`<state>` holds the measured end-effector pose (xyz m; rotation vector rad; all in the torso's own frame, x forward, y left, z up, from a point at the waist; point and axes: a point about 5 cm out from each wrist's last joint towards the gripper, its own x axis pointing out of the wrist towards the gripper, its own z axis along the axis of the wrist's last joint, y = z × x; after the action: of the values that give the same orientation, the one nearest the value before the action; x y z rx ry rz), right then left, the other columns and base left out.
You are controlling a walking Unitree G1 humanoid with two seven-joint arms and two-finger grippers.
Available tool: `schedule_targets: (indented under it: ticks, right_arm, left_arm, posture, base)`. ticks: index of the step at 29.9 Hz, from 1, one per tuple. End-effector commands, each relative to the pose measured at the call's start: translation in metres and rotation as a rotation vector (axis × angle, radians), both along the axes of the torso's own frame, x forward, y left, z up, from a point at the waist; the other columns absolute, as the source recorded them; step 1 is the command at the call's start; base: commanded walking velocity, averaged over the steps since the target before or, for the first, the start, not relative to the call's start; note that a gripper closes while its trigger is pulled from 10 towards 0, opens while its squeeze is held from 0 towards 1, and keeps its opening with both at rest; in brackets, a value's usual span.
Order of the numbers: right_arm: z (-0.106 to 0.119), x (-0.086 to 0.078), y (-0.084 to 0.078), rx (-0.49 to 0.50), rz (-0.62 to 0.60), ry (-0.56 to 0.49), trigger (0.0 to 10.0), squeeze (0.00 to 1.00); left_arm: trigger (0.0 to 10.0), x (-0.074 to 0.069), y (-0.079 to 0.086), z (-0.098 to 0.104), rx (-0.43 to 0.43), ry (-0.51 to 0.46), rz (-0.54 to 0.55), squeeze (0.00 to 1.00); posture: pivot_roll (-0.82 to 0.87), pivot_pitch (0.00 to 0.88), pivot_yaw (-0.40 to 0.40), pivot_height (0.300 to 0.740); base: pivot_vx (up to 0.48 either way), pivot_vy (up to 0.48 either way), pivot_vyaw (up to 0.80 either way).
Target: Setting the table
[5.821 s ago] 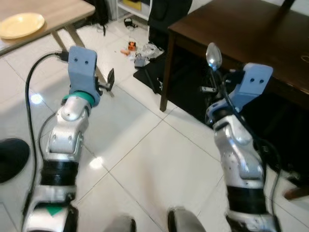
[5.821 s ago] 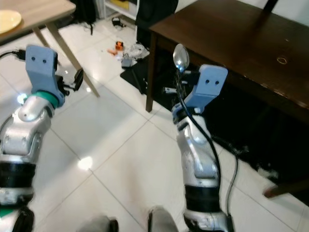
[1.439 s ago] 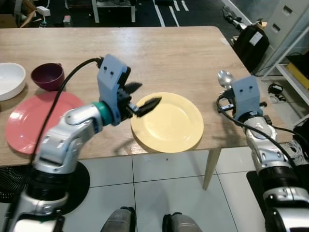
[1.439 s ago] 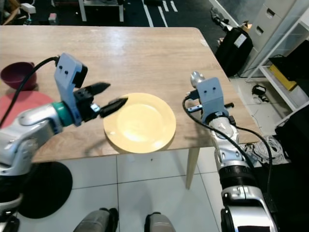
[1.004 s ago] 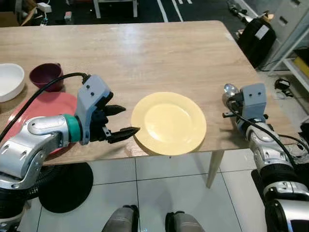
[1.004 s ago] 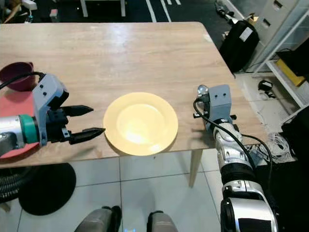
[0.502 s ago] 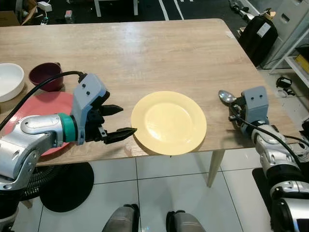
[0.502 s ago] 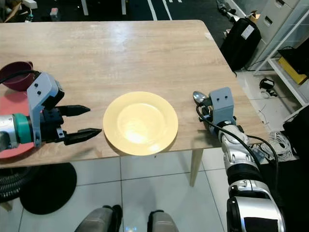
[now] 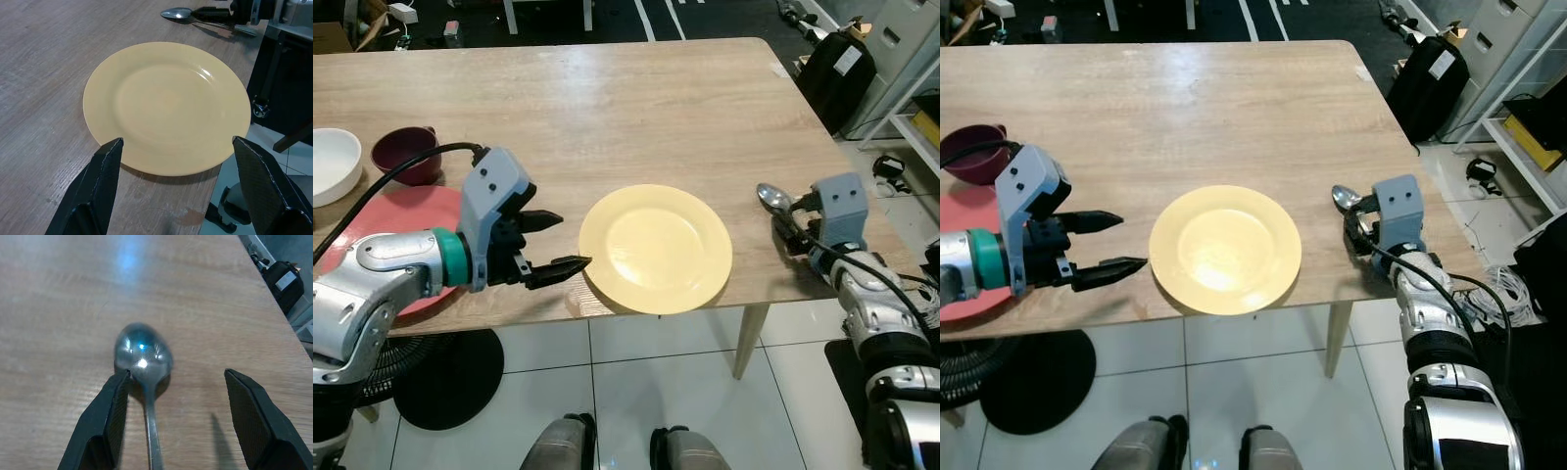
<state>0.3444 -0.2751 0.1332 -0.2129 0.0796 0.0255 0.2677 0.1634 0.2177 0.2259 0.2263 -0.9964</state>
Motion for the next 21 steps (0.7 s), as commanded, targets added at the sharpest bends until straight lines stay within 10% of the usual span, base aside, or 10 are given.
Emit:
schedule_targets:
  ticks: [1, 7, 10, 14, 21]
  right_arm:
    - [0.013, -0.006, 0.002, 0.101, 0.035, -0.086, 10.0, 0.00]
    - [0.040, -0.023, 0.013, 0.229, 0.076, -0.264, 10.0, 0.00]
    - [0.062, -0.044, 0.039, 0.376, -0.071, -0.485, 10.0, 0.00]
    - [0.062, -0.045, 0.066, 0.352, -0.090, -0.517, 10.0, 0.00]
    - [0.070, -0.035, 0.159, 0.425, 0.224, -0.479, 10.0, 0.00]
  left_arm:
    - [10.0, -0.001, -0.003, -0.001, -0.016, 0.004, -0.010, 0.00]
    - [10.0, -0.002, -0.007, 0.000, -0.053, -0.002, -0.005, 0.00]
    - [10.0, 0.027, -0.014, 0.001, -0.088, -0.167, 0.290, 0.00]
    - [10.0, 0.044, -0.014, 0.001, -0.116, -0.234, 0.489, 0.00]
    - [10.0, 0.058, 0.012, -0.004, -0.115, -0.304, 0.850, 0.00]
  posture:
    - [0.09, 0.020, 0.059, 0.740]
    - [0.08, 0.015, 0.063, 0.740]
    - [0.04, 0.003, 0.088, 0.740]
    - [0.03, 0.000, 0.092, 0.740]
    - [0.05, 0.000, 0.056, 0.740]
  base:
    - [0.000, 0.000, 0.00]
    - [0.000, 0.000, 0.00]
    - [0.000, 0.000, 0.00]
    - [0.000, 0.000, 0.00]
    - [0.000, 0.000, 0.00]
